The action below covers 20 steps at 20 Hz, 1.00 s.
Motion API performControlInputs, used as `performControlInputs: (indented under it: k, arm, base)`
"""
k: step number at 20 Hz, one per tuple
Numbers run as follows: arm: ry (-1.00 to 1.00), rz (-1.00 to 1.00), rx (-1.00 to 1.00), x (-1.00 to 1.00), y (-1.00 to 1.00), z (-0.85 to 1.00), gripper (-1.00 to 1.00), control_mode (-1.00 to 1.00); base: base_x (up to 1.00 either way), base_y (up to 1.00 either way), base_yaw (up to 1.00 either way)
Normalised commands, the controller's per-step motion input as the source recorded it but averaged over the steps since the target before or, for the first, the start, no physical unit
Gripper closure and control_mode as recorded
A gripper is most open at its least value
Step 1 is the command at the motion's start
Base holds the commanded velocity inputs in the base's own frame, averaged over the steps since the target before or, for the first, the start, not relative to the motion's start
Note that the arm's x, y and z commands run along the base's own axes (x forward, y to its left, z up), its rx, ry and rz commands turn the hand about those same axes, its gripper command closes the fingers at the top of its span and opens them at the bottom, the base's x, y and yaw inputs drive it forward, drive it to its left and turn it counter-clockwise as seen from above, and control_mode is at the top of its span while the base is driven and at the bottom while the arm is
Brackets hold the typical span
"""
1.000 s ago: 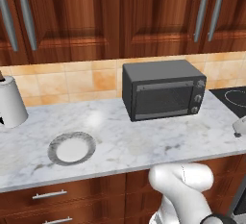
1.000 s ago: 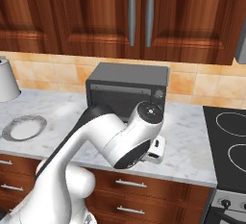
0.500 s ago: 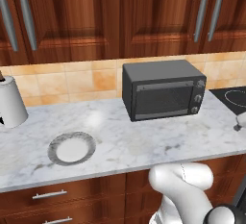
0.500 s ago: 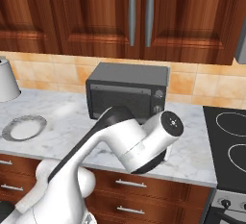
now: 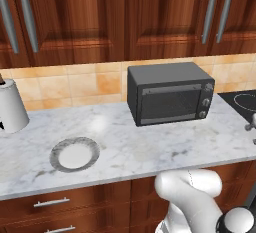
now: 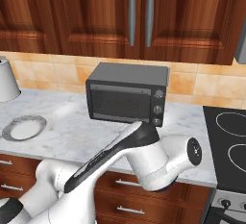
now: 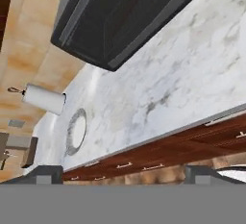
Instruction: Pull the toaster oven rack outwards. Pick up the baguette from the plate and place it on the toaster oven rack. Close the toaster oven door fully and set the temperature to the lowest setting.
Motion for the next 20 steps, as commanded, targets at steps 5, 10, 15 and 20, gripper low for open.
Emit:
performControlInputs:
  k: [5,10,15,20]
  arm:
    - [0.00,-0.06,0.40,0.05,-0.03,0.11,-1.00,-1.00]
    - [0.00,-0.13,0.23,0.18,0.00,0.18,-1.00,-1.00]
    - [0.07,-0.09,0.12,0.27,0.00,0.25,-1.00,-1.00]
    - [0.08,-0.02,0.09,0.32,0.00,0.14,-1.00,-1.00]
  base:
    - [0.00,0.00,0.00]
    - [0.00,0.00,0.00]
    - [0.00,0.00,0.00]
    - [0.00,0.00,0.00]
